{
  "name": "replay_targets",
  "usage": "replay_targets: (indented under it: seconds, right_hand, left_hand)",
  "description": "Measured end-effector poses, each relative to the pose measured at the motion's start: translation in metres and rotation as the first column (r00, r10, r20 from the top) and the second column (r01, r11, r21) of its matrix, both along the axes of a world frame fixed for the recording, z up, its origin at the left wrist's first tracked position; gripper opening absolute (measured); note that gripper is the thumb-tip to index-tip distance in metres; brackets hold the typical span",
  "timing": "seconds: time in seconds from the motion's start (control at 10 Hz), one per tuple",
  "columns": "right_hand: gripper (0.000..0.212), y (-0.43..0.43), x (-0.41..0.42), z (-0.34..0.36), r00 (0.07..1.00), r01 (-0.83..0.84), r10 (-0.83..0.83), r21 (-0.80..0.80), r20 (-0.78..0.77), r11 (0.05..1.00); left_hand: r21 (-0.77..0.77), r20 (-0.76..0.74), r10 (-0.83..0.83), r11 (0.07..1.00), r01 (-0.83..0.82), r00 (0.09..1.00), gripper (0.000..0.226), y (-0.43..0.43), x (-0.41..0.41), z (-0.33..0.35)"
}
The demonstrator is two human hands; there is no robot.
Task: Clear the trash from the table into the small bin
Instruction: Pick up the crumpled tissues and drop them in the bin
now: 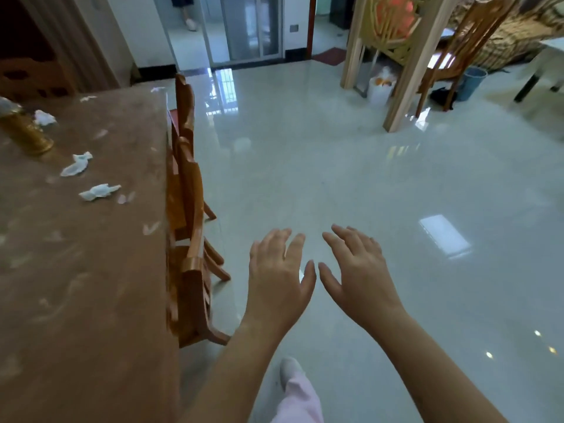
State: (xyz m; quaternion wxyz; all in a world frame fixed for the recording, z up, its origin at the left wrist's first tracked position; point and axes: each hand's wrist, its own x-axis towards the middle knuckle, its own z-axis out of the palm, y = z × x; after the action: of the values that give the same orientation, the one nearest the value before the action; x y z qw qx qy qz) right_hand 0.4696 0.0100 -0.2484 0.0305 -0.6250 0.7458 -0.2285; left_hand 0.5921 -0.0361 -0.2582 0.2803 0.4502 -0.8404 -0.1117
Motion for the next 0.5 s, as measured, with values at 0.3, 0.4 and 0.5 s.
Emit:
replay_targets:
  seconds: [0.3,0.4,0.5]
  right_hand:
    - [0.044,-0.164,-0.055,0.025,0.998,-0.053,0.052,-0.031,-0.037,0.998]
    - [0.044,-0.212,-0.055,0.024,0.993,-0.122,0.121,-0.042,-0.007,0.992]
    - [0.043,-0.265,-0.056,0.022,0.979,-0.199,0.201,-0.059,0.019,0.978]
  left_hand:
    - [-0.052,-0.021,0.095,0.994,-0.096,0.995,0.039,-0.160,-0.044,0.025]
    - [-0.067,-0.005,0.147,0.987,-0.147,0.989,0.038,-0.199,-0.043,0.026]
    - [-0.056,0.001,0.239,0.969,-0.239,0.971,0.037,-0.241,-0.041,0.024]
